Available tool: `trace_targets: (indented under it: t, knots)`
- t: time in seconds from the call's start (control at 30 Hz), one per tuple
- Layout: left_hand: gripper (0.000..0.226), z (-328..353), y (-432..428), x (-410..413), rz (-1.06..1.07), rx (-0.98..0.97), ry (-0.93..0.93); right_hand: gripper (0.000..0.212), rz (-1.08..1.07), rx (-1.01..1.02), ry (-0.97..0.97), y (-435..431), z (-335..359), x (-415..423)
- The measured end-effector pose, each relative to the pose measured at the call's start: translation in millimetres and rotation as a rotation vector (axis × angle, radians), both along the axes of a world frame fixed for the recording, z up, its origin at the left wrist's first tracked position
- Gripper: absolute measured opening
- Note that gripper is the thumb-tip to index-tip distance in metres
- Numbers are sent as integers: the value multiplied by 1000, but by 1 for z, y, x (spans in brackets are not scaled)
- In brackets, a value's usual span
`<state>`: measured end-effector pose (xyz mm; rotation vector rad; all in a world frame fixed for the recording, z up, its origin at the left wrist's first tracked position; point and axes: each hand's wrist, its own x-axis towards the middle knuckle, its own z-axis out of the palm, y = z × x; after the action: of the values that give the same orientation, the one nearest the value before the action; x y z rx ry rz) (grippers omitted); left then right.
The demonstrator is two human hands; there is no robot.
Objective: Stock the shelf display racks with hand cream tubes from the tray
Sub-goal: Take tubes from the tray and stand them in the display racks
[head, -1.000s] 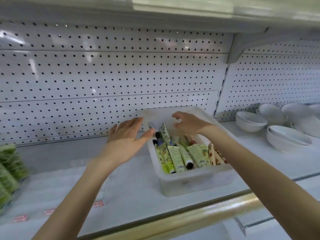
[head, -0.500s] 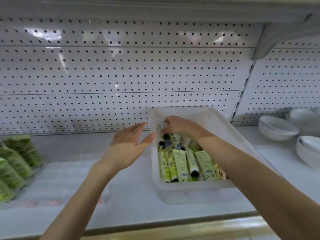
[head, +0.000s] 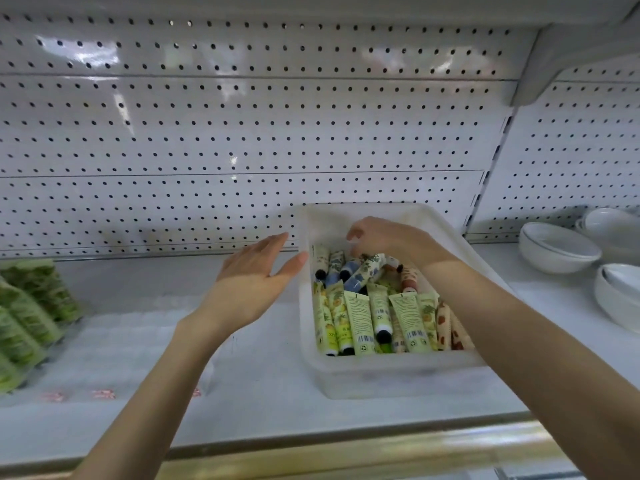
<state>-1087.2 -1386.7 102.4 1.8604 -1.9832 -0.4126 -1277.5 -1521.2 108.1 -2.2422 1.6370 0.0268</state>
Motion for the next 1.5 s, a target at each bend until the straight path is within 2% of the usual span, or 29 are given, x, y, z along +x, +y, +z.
trace_targets:
  t: [0.07,0.17,0.3,0.4,0.53,0.67,0.8,0.9,0.97,1.13,1.23,1.37,1.43,1.5]
  knots:
    - [61,0,0,-1,-1,2,10,33,111,52,-3,10,8,13]
    - [61,-1,1,1,4,-10,34,23,269,208,100,31,13,27]
    - [59,0,4,5,15,-20,66,52,292,295,143,46,4,28]
    - [57,3,6,7,23,-24,108,48,274,303,96,54,3,26]
    - [56,6,9,8,24,-30,156,57,305,268,115,64,7,18]
    - [55,7,11,4,11,-46,178,49,277,260,75,71,6,14]
    - [55,6,12,3,6,-55,236,38,194,217,-138,80,10,7]
    - [55,5,11,1,2,-67,353,41,151,234,-376,89,25,-3]
    - [52,5,11,-3,-18,-83,462,36,163,194,-508,94,34,-5]
    - [57,8,15,-20,-155,-112,654,14,127,151,-1016,101,49,-2]
    - [32,11,22,-27,-188,-159,737,15,118,138,-1249,106,56,5]
    - [16,11,26,-23,-156,-253,772,14,157,67,-1311,112,59,15]
    - [17,10,29,-17,-143,-256,769,3,170,70,-1296,115,59,17]
    - [17,7,32,-11,-131,-250,770,17,139,125,-1273,113,55,17]
